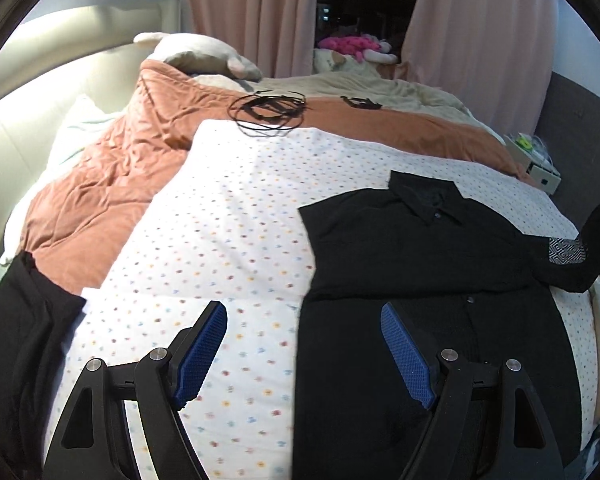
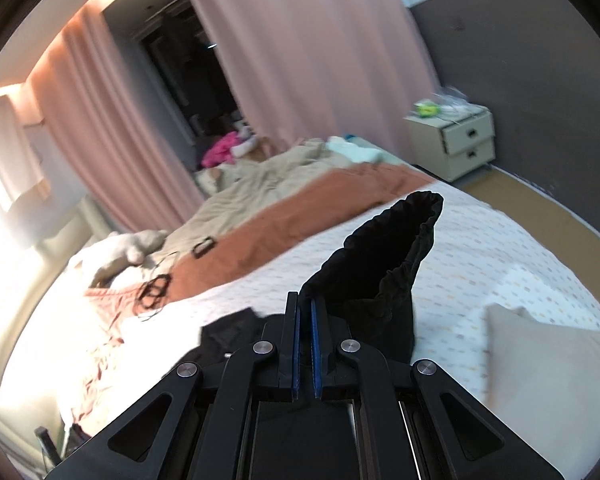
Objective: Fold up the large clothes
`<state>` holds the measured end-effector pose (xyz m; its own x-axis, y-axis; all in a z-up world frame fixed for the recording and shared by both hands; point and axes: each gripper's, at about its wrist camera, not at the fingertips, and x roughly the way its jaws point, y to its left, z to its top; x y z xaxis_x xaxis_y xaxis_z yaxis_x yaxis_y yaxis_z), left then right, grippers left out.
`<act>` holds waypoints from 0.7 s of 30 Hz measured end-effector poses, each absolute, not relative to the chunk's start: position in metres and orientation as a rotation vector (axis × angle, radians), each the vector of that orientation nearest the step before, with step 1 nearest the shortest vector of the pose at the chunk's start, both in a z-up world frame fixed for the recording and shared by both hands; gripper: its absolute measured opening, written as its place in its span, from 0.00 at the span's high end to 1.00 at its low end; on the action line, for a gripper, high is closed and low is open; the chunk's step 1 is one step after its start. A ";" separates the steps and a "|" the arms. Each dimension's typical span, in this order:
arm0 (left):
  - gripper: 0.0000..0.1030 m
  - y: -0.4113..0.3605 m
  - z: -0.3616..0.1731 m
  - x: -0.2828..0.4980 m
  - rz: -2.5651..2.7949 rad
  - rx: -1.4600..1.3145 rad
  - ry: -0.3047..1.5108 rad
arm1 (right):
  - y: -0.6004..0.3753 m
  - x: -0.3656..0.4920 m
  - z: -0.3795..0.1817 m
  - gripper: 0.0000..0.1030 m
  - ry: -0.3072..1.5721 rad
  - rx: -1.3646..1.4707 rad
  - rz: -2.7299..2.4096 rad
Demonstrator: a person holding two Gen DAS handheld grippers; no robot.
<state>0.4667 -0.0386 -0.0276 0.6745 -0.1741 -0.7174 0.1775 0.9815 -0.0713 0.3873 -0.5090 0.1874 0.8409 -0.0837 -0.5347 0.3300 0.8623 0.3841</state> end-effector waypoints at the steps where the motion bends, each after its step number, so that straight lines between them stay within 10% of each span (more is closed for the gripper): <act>1: 0.22 -0.030 -0.027 0.467 -0.189 -0.002 0.805 | -0.497 0.394 0.193 0.95 0.530 0.474 -0.213; 21: 0.22 0.114 -0.070 0.464 -0.068 -0.135 0.838 | -0.266 0.545 0.175 0.95 0.675 0.291 0.028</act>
<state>0.4636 0.1142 -0.0699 0.6672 -0.1136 -0.7361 0.0068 0.9892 -0.1465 0.5452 -0.2658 0.1748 0.7821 0.1194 -0.6116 0.0683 0.9591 0.2746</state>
